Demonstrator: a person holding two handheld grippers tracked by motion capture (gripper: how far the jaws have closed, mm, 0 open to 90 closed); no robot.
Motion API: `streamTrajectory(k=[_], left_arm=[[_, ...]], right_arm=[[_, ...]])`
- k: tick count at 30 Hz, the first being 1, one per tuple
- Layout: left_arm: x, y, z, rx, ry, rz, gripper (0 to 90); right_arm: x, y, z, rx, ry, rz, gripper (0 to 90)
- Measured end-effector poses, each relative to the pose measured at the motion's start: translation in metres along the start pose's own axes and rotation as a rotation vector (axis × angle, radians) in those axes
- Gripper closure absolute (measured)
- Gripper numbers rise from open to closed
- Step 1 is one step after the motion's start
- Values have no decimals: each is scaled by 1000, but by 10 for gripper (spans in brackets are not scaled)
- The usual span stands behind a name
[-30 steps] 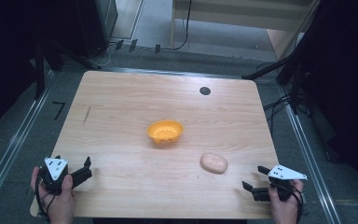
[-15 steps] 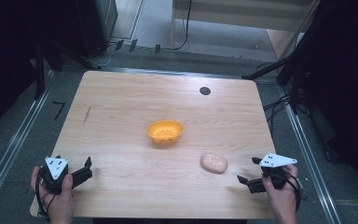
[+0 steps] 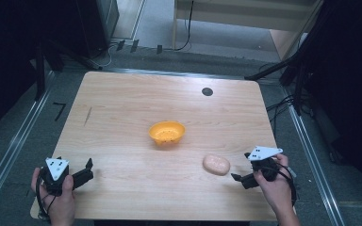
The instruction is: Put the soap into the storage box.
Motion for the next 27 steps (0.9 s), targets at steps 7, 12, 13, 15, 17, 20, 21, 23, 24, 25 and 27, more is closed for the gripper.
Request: streamTrajectory(k=[7, 12, 13, 15, 17, 20, 21, 23, 24, 25, 27], left_arm=[[1, 0, 0, 5, 1, 4, 36], [1, 0, 0, 3, 1, 6, 36], [1, 0, 0, 3, -1, 6, 36], [1, 0, 0, 4, -1, 6, 36], [2, 0, 0, 3, -1, 9, 36], [2, 0, 0, 3, -1, 10, 36], [2, 0, 0, 3, -1, 10, 36], [2, 0, 0, 3, 0, 11, 36], [2, 0, 0, 3, 0, 11, 36], [2, 0, 0, 3, 0, 11, 36], [2, 0, 0, 3, 0, 11, 37]], right_arm=[[-7, -9, -6, -50, 47, -18, 129], [-12, -14, -11, -88, 79, -37, 129], [-12, -14, -11, -88, 79, -37, 129], [-12, -17, -15, -87, 87, -42, 137], [-11, -19, -15, -103, 90, -38, 144], [-11, -22, -16, -115, 94, -42, 144], [-11, -22, -16, -115, 94, -42, 144], [-12, -24, -18, -131, 96, -45, 147], [-12, -24, -18, -131, 96, -45, 147], [-11, -25, -18, -133, 100, -46, 147], [-12, -26, -20, -143, 103, -50, 146]])
Point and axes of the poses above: each handheld gripper's, and its own axes: y roughly backward along the jaws, z roughly out of its underside, x roughly to its right, the point moved 9 cm from there along -y, roughly forward along the jaws, and after that the axes turned 2 degrees about x, right-handed, at the moved point
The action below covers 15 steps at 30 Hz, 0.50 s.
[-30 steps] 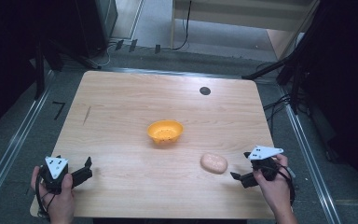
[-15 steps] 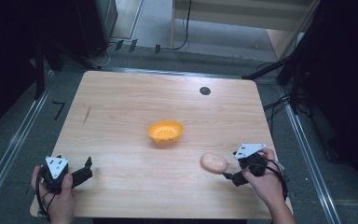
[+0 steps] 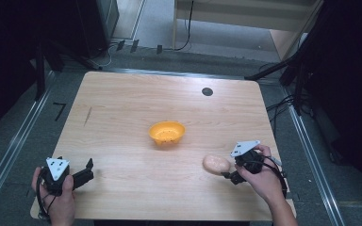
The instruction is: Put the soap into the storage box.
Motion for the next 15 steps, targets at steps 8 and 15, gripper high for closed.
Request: streamTrajectory(k=[8, 15], left_arm=[[0, 0, 0, -5, 2, 5, 37], [-1, -1, 0, -7, 7, 6, 36]], right_arm=[[-1, -6, -8, -28, 19, -8, 164], [-3, -11, -15, -52, 43, -27, 207]])
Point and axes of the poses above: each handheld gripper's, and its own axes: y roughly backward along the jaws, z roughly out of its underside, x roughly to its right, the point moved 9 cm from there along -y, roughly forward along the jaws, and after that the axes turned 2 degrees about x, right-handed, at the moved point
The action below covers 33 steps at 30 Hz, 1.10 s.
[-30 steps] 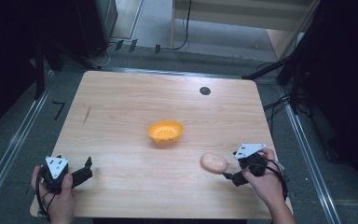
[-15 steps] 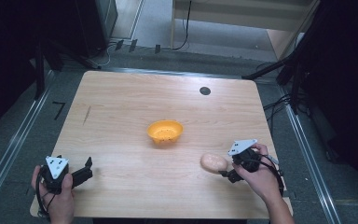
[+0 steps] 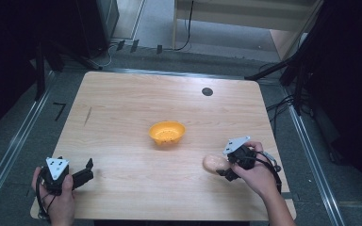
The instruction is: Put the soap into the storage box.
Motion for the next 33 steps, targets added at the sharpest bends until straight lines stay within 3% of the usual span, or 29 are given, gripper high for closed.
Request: streamTrajectory(k=[16, 33], left_arm=[[0, 0, 0, -2, 3, 3, 37], [0, -1, 0, -5, 1, 6, 37]], right_arm=[[-3, -9, -11, -43, 33, -45, 223], [0, -22, -7, -97, 30, -51, 273]])
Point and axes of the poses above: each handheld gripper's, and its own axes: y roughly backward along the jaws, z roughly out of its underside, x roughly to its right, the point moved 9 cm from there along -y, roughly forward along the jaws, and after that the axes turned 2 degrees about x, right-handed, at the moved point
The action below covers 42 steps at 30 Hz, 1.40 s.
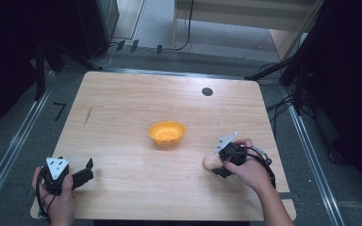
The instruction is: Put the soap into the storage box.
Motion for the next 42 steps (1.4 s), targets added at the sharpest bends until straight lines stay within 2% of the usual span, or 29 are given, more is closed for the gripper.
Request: streamTrajectory(k=[7, 16, 33, 42], left_arm=[[0, 0, 0, -1, -2, 2, 38], [0, 0, 0, -2, -2, 1, 38], [0, 0, 0, -2, -2, 0, 49], [0, 0, 0, -1, 1, 2, 51]], right_arm=[[0, -4, 1, -15, -3, -16, 289], [0, -7, 2, -8, -4, -40, 307], [1, -10, 3, -22, 9, -37, 316], [2, -9, 4, -8, 29, -31, 324]])
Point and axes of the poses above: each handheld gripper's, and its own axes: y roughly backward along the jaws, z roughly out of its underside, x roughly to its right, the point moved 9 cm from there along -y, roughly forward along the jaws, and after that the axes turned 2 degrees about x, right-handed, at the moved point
